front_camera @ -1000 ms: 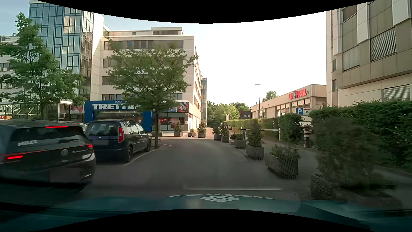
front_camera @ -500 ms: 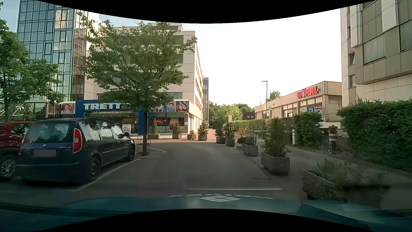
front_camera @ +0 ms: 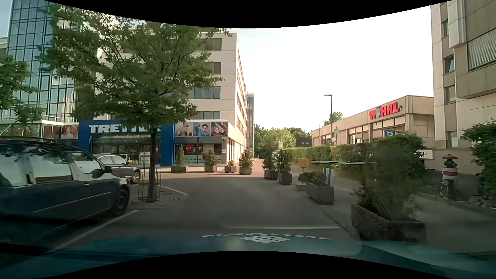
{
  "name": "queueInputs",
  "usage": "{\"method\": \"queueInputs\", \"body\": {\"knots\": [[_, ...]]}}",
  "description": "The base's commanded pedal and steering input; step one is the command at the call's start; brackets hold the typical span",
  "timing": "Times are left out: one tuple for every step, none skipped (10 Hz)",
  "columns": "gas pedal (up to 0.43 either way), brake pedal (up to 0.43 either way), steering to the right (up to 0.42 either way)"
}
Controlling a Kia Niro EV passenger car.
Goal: Follow the waypoints while adhering to traffic rules and regulations
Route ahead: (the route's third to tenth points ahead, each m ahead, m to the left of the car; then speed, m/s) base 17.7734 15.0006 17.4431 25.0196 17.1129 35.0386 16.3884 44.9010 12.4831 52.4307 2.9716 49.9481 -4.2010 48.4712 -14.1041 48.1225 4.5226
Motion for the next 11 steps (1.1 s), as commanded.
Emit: {"method": "queueInputs", "body": {"knots": [[0.059,0.0,-0.022],[0.059,0.0,-0.023],[0.059,0.0,-0.022],[0.059,0.0,-0.023],[0.059,0.0,-0.022],[0.059,0.0,-0.023],[0.047,0.0,-0.025],[0.047,0.0,-0.028],[0.047,0.0,-0.037],[0.039,0.0,-0.049],[0.039,0.0,-0.064]]}}
